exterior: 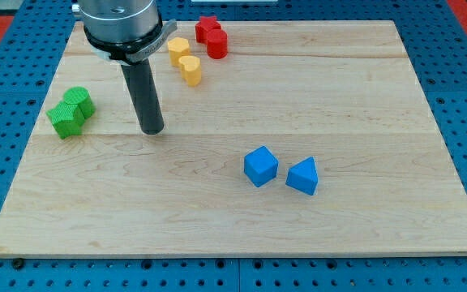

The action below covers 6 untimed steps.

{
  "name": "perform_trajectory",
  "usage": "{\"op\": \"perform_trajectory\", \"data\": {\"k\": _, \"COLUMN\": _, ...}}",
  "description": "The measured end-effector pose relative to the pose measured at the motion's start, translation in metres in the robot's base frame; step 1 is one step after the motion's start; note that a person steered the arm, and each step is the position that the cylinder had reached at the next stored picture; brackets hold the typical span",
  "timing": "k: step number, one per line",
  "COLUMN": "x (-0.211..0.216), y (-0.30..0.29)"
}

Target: Move yellow hexagon towards the right center of the board

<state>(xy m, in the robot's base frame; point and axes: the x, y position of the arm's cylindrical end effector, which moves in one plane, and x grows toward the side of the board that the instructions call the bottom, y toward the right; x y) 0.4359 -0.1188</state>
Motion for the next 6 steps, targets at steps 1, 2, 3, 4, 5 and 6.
{"op": "perform_trajectory", "data": {"k": 1, "x": -0.011, "y": -0.001}}
{"op": "perform_trajectory", "data": {"k": 2, "x": -0.044, "y": -0.01}}
{"op": "perform_trajectory", "data": {"k": 3, "x": -0.061, "y": -0.059}}
{"op": "perform_trajectory", "data": {"k": 4, "x": -0.122, "y": -0.061}}
{"op": "perform_trajectory", "data": {"k": 5, "x": -0.16, "y": -0.063}}
{"op": "perform_trajectory", "data": {"k": 6, "x": -0.161, "y": -0.025}}
